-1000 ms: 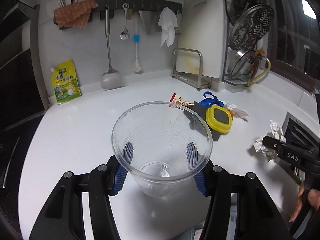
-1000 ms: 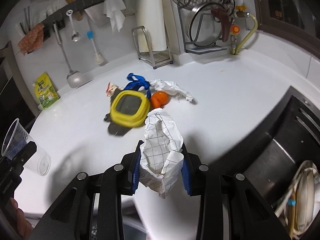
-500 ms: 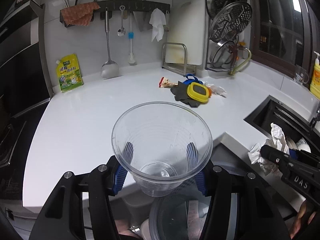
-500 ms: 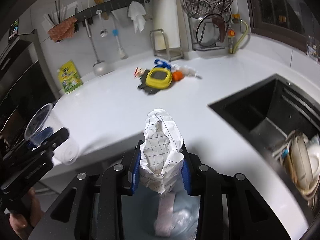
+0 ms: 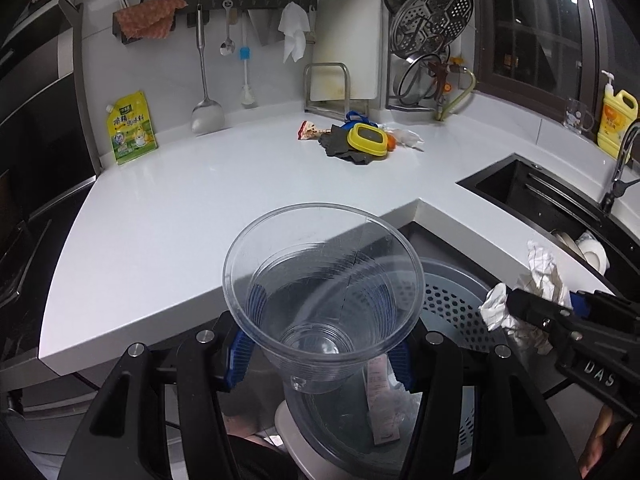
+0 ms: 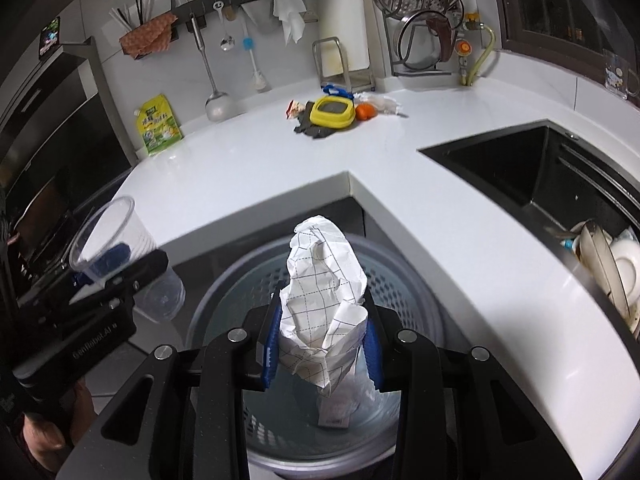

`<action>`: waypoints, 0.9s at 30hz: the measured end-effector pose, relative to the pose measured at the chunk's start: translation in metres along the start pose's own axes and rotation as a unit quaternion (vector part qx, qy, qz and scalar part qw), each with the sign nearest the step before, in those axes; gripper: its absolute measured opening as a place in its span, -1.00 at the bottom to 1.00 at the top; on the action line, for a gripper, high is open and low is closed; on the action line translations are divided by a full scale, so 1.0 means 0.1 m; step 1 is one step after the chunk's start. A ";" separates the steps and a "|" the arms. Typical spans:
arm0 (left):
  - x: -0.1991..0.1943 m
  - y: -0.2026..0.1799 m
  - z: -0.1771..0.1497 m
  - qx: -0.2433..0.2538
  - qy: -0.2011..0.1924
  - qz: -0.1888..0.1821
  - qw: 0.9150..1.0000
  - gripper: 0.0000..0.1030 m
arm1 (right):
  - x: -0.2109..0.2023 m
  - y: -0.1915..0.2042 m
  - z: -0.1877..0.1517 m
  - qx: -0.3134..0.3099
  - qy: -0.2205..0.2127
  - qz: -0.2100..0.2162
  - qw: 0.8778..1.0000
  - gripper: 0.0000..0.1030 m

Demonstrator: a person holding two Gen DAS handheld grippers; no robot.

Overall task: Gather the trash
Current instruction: 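Carry paper and cup over the bin and open the right tool to drop paper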

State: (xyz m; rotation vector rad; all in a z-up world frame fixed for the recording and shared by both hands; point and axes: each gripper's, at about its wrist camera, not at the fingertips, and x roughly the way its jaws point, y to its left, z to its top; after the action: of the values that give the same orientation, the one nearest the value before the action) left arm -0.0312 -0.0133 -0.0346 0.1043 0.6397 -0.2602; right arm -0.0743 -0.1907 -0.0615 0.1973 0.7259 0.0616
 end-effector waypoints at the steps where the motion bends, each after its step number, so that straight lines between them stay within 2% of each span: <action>1: -0.01 -0.01 -0.01 0.001 0.000 -0.001 1.000 0.06 | 0.00 0.00 -0.03 -0.001 0.002 0.001 1.000 -0.36; 15: 0.03 -0.11 -0.25 0.007 0.031 -0.011 0.999 0.06 | 0.09 -0.02 -0.31 -0.003 0.030 0.009 1.000 -0.36; 27: 0.15 -0.11 -0.40 0.005 0.058 -0.016 0.998 0.06 | 0.25 -0.04 -0.40 0.004 0.049 0.010 0.999 -0.36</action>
State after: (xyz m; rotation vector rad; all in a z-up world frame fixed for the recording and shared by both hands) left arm -0.0453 -0.0198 -0.0760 0.1202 0.7566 -0.2903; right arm -0.0821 -0.1856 -0.1079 0.2095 0.8229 0.0885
